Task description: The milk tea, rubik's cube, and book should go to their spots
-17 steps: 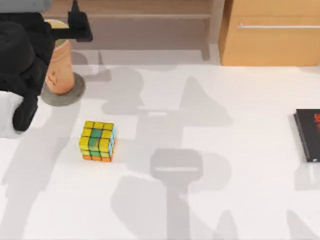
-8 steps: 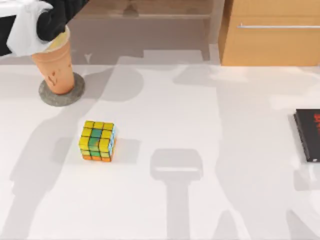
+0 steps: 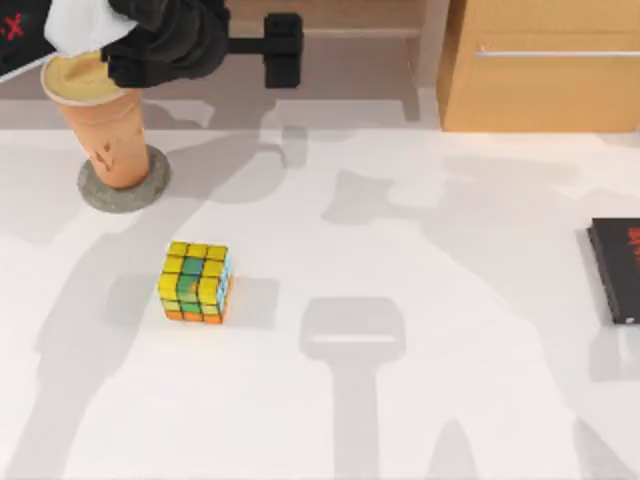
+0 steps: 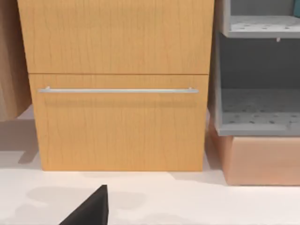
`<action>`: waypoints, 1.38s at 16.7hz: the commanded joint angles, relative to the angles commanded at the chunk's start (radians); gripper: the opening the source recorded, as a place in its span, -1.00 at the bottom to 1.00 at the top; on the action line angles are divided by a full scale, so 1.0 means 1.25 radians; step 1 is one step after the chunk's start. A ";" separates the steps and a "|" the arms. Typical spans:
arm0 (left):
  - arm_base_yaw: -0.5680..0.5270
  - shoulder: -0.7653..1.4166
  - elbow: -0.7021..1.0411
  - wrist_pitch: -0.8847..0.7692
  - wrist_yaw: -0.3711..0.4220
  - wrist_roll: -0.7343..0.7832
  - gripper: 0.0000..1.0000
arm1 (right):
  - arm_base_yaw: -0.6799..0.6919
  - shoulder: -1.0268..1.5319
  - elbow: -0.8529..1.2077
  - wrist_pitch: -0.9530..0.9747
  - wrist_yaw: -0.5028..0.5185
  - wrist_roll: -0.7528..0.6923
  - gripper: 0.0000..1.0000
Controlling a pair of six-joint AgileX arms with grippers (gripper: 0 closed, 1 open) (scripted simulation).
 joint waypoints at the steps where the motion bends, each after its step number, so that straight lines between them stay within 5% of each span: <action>1: -0.004 0.004 0.006 -0.076 0.003 -0.006 1.00 | 0.000 0.000 0.000 0.000 0.000 0.000 1.00; 6: -0.017 0.018 0.003 -0.382 0.013 -0.025 1.00 | 0.000 0.000 0.000 0.000 0.000 0.000 1.00; 10: -0.021 0.026 -0.011 -0.494 0.016 -0.031 1.00 | 0.000 0.000 0.000 0.000 0.000 0.000 1.00; 23: -0.019 0.057 -0.096 -0.389 0.017 -0.029 1.00 | 0.000 0.000 0.000 0.000 0.000 0.000 1.00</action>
